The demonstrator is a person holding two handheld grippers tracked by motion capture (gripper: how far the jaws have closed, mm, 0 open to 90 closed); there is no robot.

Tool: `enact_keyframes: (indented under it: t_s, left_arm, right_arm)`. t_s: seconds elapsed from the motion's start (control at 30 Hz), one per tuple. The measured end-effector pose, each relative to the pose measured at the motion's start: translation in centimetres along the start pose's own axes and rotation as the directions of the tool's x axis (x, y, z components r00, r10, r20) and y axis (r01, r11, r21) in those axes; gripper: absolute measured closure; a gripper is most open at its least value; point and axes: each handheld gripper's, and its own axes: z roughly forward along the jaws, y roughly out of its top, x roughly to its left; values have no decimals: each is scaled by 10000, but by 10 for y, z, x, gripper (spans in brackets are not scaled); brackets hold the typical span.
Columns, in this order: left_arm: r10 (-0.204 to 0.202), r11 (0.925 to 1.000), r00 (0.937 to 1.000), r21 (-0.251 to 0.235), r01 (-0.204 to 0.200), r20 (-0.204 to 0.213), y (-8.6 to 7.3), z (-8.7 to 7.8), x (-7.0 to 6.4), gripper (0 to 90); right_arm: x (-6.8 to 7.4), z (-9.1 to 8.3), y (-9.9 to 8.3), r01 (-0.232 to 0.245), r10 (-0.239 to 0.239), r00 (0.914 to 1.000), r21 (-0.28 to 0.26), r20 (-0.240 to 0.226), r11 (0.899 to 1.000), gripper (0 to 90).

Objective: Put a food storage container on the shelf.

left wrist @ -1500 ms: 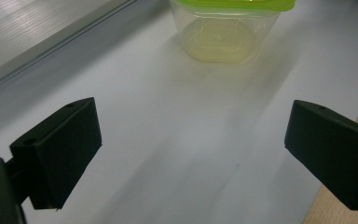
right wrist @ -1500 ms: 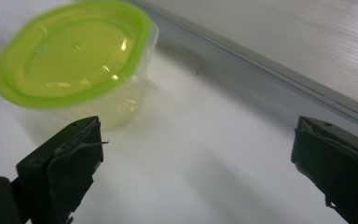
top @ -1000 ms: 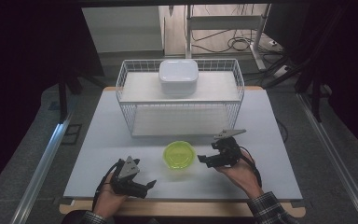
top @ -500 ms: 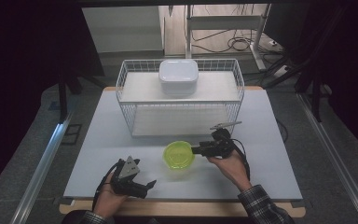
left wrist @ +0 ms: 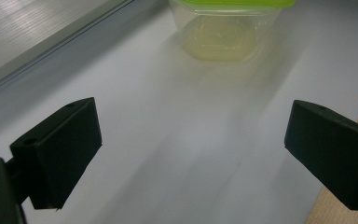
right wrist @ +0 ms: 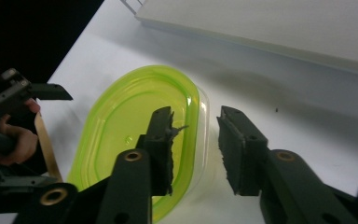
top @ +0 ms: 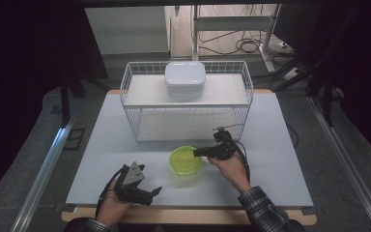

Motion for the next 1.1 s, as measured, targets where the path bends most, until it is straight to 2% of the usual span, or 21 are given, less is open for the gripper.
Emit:
enact_keyframes:
  t_s: [0.13, 0.17, 0.23, 0.37, 0.5, 0.63, 0.77, 0.9, 0.97, 1.1]
  left_arm:
    - [7, 10000, 10000, 3, -7, -1, 0, 0, 0, 35]
    - [11, 10000, 10000, 0, -11, -2, 0, 0, 0, 35]
    - [25, 10000, 10000, 1, -25, -4, 0, 0, 0, 35]
    - [38, 10000, 10000, 8, -38, -4, 0, 0, 0, 35]
    - [60, 10000, 10000, -2, -60, -6, 0, 0, 0, 35]
    - [71, 10000, 10000, 1, -71, -11, 0, 0, -1, 35]
    - [57, 10000, 10000, -8, -57, -13, 0, 0, -1, 35]
    - [55, 10000, 10000, -18, -55, -16, 0, 0, 0, 35]
    - [51, 10000, 10000, -21, -51, -17, 0, 0, 0, 35]
    - [67, 10000, 10000, -13, -67, -14, 0, 0, -1, 35]
  right_arm:
    - [-2, 0, -1, -311, 312, 9992, 35, -234, 9995, 788]
    - [-2, 1, -1, -347, 350, 9987, 64, -370, 9994, 793]
    - [-1, 0, -1, -315, 317, 9989, 82, -331, 9995, 798]
    - [-2, -1, -1, -625, 631, 9956, 101, -686, 9980, 806]
    - [-2, -3, -1, -948, 946, 9884, 37, -1190, 9955, 814]
    - [0, -4, -1, -853, 844, 9893, -21, -1194, 9964, 817]
    - [-1, -6, -1, -969, 946, 9864, -109, -1340, 9952, 821]
    - [-2, -10, 0, -1133, 1081, 9815, -240, -1578, 9933, 829]
    - [-2, -12, 0, -1294, 1208, 9749, -341, -1871, 9910, 837]
    - [2, -15, 1, -1010, 922, 9816, -447, -1671, 9939, 837]
